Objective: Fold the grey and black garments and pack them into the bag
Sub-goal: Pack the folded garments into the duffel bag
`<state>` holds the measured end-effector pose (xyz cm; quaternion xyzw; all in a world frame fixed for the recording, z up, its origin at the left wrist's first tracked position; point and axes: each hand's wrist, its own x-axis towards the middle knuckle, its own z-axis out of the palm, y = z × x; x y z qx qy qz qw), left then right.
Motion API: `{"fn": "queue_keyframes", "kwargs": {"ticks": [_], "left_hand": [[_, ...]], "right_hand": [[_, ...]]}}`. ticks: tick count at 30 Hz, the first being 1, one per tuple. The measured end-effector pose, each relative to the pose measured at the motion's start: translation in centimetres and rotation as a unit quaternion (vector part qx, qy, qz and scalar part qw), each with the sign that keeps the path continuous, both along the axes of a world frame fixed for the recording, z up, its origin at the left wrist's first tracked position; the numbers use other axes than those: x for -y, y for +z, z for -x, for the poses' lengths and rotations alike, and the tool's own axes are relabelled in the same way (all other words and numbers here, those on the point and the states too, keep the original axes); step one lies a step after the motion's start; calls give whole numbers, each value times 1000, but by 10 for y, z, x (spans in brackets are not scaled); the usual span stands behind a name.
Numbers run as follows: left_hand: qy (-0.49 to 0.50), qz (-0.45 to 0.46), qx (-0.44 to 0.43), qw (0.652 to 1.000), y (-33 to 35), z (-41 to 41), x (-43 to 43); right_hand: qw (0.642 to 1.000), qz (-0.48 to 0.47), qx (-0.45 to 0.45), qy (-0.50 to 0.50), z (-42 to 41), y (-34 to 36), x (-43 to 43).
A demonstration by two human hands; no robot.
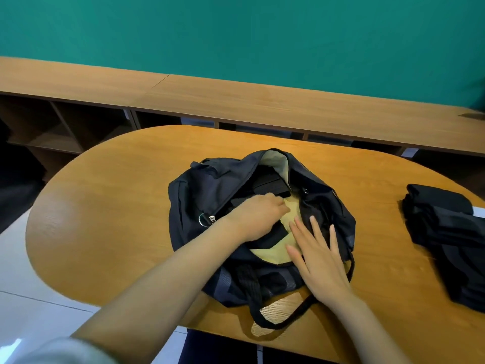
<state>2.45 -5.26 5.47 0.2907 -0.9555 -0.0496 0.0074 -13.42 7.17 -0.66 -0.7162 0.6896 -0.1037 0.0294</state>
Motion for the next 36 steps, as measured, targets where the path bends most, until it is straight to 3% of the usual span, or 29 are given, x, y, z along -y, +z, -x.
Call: {"fn": "queue_keyframes", "kwargs": {"ticks": [8,13,24,31,36], "left_hand": [[16,-10,108,994,-14,8,5],[10,20,68,997,-17,-4,-9],[-70,17,120,990,-13,-56,-11],[-71,148,16,986,-27,-87,-25],[-73,119,2,990,-26,-67,-19]], "right_hand": [[999,4,-28,-30,-3,-19,0],[999,3,-32,-36,-4,-18,0],[998,-35,-38,-47,-5,-15,0],[997,-43,-33,-58,-5,-14,-2],[995,-49,-41,-76,4,-14,-10]]}}
